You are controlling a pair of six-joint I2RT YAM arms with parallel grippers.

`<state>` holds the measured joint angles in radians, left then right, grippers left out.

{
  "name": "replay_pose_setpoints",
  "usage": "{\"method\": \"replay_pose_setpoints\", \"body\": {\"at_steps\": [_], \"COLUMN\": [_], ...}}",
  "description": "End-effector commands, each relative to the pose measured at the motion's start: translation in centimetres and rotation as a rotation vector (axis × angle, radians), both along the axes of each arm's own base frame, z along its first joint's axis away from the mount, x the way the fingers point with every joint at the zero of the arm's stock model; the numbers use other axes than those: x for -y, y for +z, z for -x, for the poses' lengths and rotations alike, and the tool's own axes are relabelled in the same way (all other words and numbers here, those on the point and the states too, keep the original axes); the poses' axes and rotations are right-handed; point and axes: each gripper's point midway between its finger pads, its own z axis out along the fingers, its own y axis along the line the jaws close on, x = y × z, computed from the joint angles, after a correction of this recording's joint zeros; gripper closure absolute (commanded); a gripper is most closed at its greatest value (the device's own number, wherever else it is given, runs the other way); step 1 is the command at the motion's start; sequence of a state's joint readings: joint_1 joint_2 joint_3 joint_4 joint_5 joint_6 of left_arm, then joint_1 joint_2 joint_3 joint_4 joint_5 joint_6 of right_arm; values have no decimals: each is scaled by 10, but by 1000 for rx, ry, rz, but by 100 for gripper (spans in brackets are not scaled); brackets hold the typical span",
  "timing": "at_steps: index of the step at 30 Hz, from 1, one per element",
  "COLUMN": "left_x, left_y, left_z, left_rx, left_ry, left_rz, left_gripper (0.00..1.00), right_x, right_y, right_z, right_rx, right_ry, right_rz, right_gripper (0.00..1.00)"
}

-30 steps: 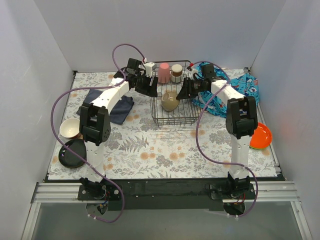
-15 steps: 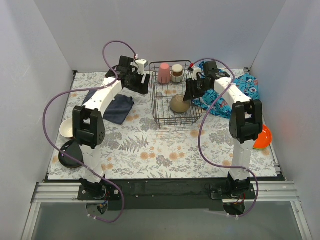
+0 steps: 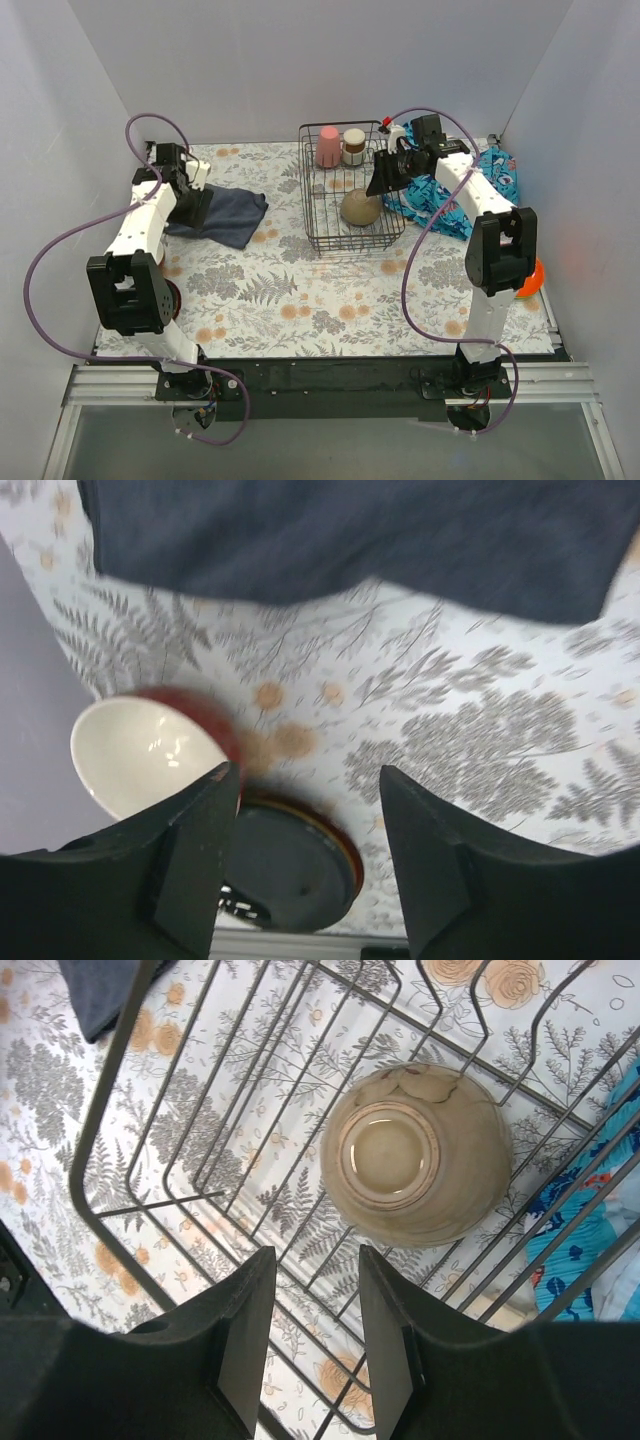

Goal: Load the mixed dishes into the dish rack

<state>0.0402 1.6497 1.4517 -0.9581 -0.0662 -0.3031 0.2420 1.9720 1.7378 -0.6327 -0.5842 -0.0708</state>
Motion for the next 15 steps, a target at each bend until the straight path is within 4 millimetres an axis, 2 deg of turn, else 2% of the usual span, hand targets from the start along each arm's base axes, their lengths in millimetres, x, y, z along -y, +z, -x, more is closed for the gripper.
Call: {"method": "replay_pose_setpoints", "body": {"at_steps": [1,6,15], "left_x": [-34,-55,-77], "left_y": [-13,-33,-48], "left_z": [46,60,46], "left_rx": [-147,-202,-201], "left_ry": [60,124,138], "left_rz": [-85,-119,-168], "left_gripper": [45,49,50], "right_x": [-6,-11,-22], "right_y": [28,23,17], "right_z": [9,2,1], "right_rx": [42,64,61], "right_ry": [29,43,64], "right_rz": [-62,-45,-56], "right_gripper": [54,58,59]}}
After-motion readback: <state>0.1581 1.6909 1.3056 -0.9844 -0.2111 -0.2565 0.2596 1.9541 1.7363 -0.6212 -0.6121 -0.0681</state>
